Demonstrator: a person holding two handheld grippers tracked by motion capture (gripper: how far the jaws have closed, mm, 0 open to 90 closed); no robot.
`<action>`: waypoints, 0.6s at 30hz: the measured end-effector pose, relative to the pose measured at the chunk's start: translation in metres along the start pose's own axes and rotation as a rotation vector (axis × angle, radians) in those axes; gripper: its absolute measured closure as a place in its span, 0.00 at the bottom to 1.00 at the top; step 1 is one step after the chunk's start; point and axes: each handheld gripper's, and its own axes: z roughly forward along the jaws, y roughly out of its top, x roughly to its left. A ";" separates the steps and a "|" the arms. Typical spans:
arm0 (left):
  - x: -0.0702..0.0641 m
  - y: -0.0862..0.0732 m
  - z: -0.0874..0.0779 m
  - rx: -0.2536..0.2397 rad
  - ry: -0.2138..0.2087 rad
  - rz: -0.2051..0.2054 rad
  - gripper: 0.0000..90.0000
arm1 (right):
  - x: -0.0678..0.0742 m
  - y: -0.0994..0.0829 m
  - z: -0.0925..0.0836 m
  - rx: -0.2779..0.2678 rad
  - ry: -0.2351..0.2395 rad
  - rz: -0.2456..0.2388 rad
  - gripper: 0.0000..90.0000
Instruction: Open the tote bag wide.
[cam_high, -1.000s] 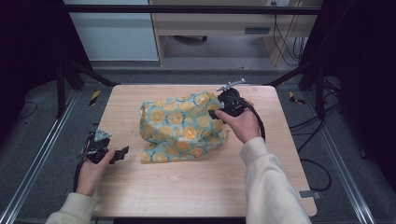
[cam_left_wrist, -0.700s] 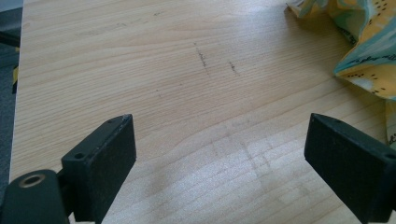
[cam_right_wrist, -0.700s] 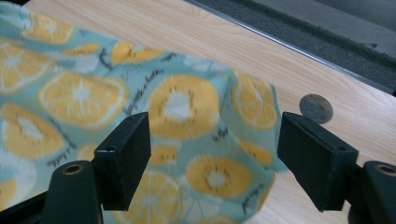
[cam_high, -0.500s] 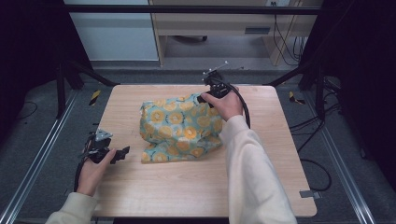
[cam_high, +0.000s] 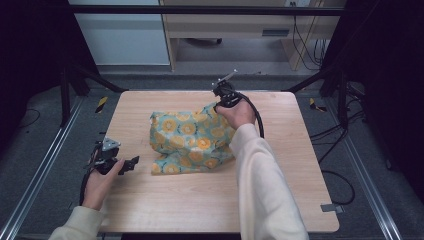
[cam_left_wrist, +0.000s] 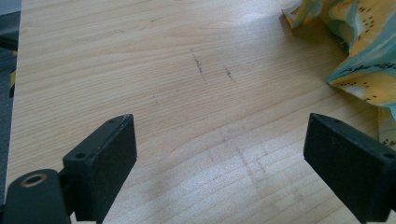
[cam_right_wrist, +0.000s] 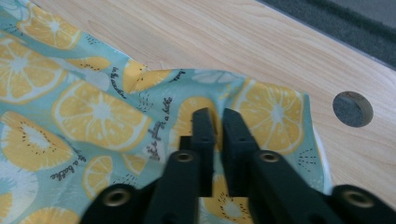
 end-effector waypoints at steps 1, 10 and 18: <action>0.000 0.000 0.000 -0.001 0.001 0.000 0.10 | 0.000 0.000 0.000 0.000 0.000 0.000 0.96; -0.002 0.002 -0.002 0.001 -0.013 0.015 0.12 | 0.013 -0.013 -0.030 -0.105 0.040 -0.044 1.00; -0.008 0.006 -0.006 -0.013 -0.024 0.045 0.14 | 0.041 -0.060 -0.087 -0.271 0.112 -0.103 1.00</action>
